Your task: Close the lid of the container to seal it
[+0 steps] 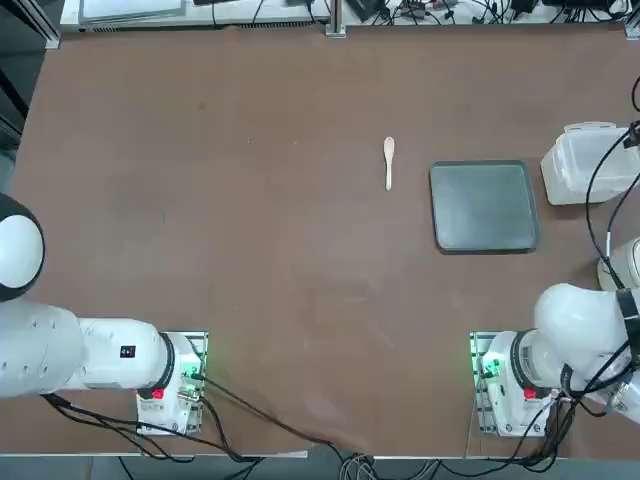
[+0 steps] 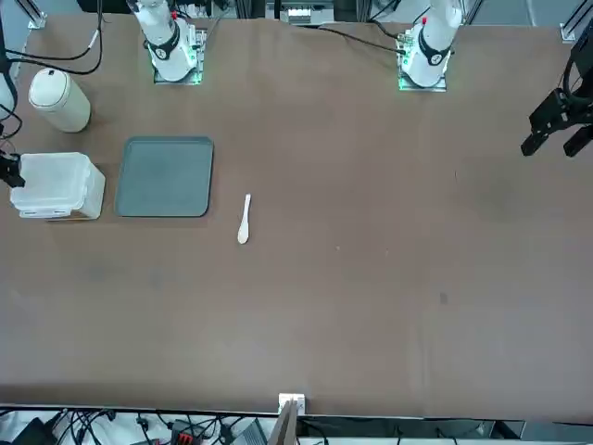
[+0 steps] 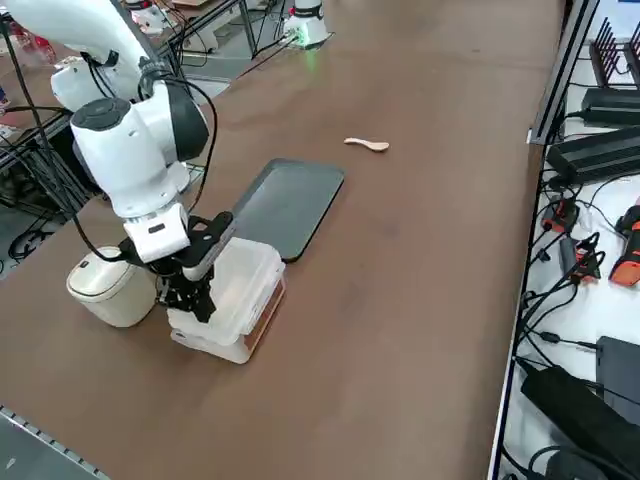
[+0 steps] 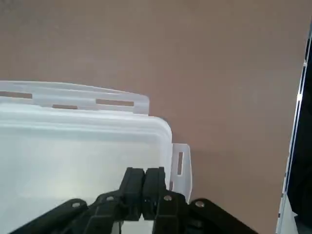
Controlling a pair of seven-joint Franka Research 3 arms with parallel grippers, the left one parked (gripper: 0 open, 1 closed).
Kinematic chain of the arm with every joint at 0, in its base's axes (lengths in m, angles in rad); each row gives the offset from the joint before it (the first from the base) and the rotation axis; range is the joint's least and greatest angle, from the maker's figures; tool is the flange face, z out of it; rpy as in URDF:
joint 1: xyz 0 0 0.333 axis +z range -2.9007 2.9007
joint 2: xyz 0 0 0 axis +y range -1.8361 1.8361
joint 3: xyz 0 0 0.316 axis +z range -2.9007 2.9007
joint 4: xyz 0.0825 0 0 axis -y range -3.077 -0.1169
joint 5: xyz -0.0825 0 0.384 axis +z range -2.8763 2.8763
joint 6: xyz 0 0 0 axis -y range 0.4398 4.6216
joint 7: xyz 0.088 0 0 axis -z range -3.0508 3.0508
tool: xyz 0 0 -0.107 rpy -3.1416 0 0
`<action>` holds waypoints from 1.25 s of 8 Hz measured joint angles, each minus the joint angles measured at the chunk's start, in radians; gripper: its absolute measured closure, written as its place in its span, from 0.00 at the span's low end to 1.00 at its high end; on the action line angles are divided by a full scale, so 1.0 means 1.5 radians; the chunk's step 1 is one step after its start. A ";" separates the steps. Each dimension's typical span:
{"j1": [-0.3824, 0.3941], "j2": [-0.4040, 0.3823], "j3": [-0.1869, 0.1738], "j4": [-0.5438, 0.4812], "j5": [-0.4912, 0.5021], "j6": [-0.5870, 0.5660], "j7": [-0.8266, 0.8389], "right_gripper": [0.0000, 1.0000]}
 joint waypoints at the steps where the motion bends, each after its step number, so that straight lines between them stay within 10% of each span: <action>1: 0.000 0.000 0.000 0.001 0.000 0.000 0.000 0.98; 5: 0.007 0.013 0.016 0.030 0.000 -0.035 -0.001 0.98; 10: 0.020 0.018 0.064 0.172 0.018 -0.279 0.035 0.98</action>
